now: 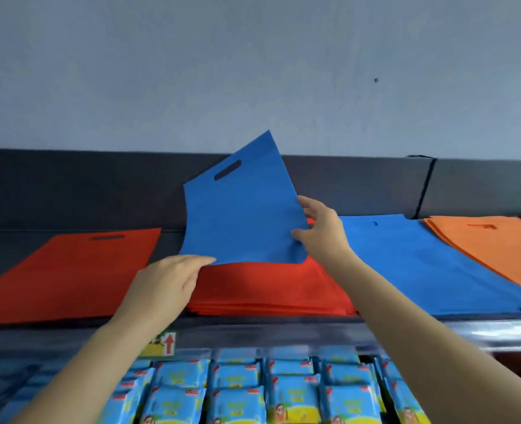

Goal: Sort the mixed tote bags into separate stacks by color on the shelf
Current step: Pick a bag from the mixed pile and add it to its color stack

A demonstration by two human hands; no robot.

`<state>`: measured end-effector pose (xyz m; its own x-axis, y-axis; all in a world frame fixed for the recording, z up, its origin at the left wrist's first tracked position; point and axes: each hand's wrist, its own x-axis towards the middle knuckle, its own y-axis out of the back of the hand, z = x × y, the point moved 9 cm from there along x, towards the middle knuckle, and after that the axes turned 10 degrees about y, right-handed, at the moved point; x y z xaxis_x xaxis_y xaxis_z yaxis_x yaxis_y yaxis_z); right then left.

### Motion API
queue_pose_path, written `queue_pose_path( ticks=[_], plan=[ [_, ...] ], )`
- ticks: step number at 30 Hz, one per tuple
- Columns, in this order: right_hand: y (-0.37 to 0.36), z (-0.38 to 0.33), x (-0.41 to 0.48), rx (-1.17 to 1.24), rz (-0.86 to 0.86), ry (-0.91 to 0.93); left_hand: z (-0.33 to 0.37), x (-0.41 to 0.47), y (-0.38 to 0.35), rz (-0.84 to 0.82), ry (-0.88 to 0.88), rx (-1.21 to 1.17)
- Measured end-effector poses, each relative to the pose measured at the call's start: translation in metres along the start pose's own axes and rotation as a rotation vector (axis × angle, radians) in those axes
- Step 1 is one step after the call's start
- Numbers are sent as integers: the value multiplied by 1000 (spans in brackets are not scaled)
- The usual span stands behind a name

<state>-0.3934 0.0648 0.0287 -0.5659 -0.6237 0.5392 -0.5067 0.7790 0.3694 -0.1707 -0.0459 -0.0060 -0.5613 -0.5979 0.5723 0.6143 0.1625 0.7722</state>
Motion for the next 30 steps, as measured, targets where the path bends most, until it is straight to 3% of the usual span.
queue_pose_path(
  ticks=[11, 16, 20, 24, 30],
  plan=[
    [207, 142, -35, -181, 82, -217, 225, 3, -87, -109, -268, -31],
    [259, 174, -45, -391, 31, -303, 283, -5, -134, -298, -294, -14],
    [269, 177, -44, -623, -45, -242, 290, -15, -171, -505, -266, -16],
    [245, 158, -43, -561, -41, -94, 292, -15, -172, -558, -247, -61],
    [183, 112, -35, -466, -114, 10, 264, -13, -124, -339, -257, -86]
  ],
)
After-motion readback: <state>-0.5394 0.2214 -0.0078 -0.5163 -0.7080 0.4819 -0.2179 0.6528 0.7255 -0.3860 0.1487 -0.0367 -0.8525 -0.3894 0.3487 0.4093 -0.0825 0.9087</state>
